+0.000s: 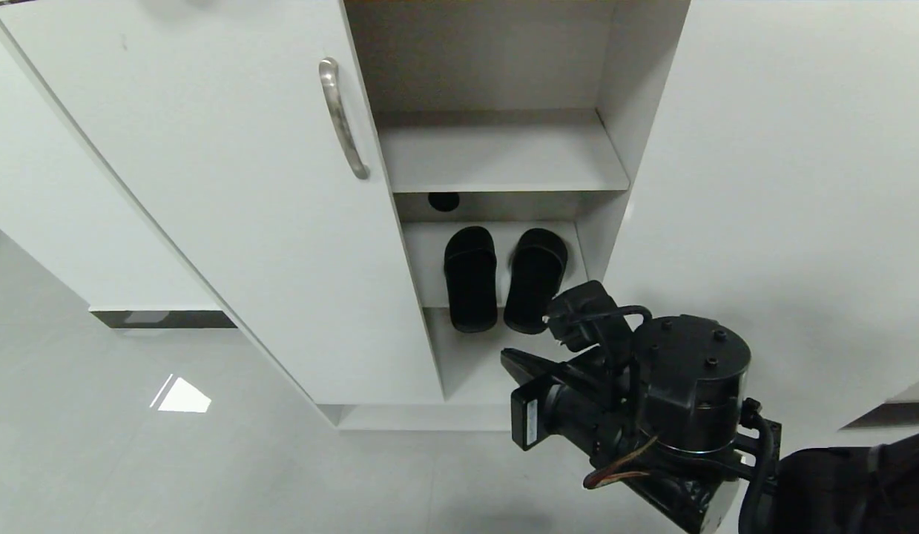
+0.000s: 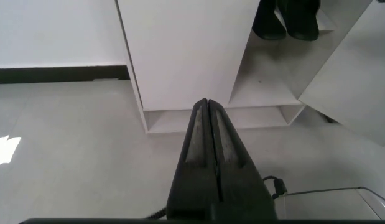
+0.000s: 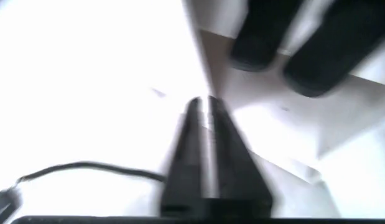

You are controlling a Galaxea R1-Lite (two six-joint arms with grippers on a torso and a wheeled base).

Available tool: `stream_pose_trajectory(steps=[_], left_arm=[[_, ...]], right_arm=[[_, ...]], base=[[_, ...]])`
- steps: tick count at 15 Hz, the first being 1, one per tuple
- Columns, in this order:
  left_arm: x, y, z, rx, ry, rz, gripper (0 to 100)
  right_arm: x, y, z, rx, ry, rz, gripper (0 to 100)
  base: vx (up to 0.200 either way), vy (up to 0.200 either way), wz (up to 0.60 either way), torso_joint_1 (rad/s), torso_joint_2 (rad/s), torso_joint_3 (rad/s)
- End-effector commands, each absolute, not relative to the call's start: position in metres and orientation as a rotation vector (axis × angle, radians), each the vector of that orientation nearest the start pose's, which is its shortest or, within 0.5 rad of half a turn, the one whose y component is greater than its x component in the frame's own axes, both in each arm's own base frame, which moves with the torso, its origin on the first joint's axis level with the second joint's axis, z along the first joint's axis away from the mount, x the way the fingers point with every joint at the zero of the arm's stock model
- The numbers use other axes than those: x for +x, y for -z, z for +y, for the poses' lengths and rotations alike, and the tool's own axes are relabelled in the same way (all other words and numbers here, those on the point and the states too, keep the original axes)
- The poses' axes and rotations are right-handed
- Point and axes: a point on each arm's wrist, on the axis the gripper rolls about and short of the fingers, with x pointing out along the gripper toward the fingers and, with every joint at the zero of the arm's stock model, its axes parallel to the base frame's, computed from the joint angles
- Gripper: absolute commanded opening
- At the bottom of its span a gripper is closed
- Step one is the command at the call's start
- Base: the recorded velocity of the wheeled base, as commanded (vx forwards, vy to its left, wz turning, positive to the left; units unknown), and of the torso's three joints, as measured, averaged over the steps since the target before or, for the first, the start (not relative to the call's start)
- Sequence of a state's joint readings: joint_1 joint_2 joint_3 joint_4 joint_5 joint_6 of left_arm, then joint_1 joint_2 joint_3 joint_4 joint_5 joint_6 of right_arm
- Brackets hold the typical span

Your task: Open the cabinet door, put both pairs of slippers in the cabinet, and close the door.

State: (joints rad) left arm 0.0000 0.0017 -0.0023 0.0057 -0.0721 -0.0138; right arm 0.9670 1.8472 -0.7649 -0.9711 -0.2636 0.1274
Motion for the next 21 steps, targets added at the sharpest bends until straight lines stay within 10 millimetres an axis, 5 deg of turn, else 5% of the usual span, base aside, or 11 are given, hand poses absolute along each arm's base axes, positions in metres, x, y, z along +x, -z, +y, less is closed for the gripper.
stream_pose_trajectory(steps=[1,21], left_arm=[[-0.0227,-0.0753,-0.0016,-0.014,0.072,0.008,0],[-0.0227,-0.0753,-0.0017,0.0,0.074,0.008,0]], right_arm=[[0.1867,-0.1634,0.2607,0.063,-0.736,0.136,0],[0.1807,-0.1611,0.2539,0.056,-0.781,0.154,0]], base=[[0.0,0.0,0.0,0.0,0.0,0.0],[0.0,0.0,0.0,0.003,0.0,0.128]])
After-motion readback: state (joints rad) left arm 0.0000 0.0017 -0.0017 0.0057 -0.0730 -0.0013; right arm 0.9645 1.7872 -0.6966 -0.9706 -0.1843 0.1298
